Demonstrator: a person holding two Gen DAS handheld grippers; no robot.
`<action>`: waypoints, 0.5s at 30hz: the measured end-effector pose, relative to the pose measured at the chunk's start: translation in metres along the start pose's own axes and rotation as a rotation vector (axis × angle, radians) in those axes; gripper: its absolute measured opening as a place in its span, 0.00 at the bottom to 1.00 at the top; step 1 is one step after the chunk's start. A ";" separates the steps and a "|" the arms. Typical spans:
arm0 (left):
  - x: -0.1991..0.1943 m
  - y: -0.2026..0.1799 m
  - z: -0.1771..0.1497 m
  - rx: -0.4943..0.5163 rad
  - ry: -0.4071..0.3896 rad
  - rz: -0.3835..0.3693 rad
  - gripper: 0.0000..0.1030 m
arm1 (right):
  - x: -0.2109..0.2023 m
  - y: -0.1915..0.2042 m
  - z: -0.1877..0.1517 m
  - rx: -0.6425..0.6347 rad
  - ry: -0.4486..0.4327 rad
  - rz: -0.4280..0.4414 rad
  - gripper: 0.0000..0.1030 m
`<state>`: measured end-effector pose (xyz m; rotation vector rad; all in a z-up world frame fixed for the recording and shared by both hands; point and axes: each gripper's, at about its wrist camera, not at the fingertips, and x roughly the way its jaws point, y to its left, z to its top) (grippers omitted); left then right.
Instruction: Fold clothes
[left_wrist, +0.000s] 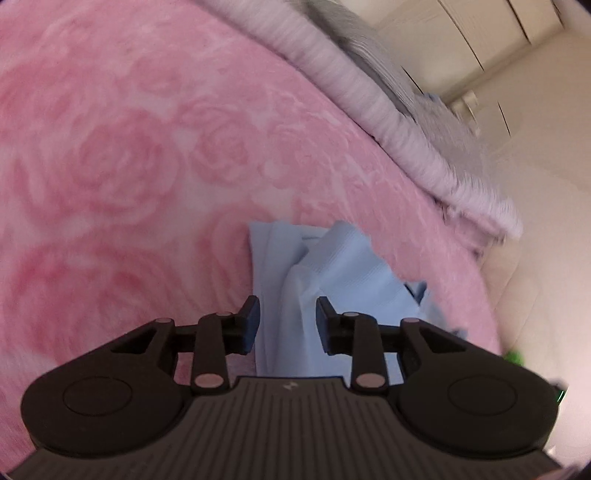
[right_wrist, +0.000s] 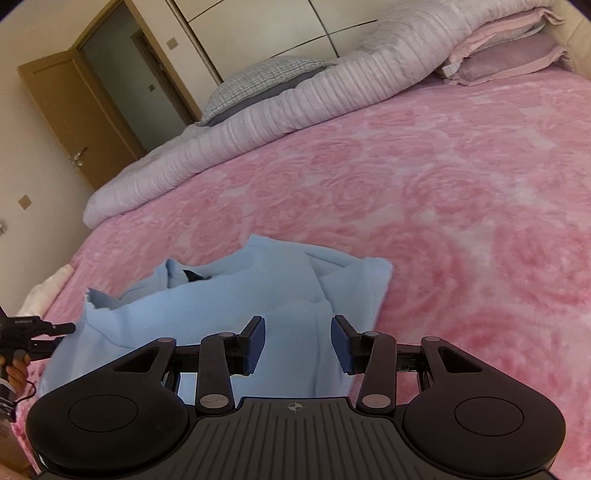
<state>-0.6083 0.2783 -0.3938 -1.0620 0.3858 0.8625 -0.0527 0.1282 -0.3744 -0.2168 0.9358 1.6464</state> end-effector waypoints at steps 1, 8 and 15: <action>0.003 -0.005 0.001 0.038 0.007 0.016 0.28 | 0.003 -0.001 0.001 0.008 0.004 0.006 0.42; 0.010 -0.034 -0.013 0.293 0.008 0.111 0.08 | 0.023 -0.002 0.003 -0.014 0.045 0.014 0.41; -0.013 -0.064 -0.027 0.488 -0.109 0.164 0.03 | -0.007 0.030 0.004 -0.196 -0.055 -0.035 0.05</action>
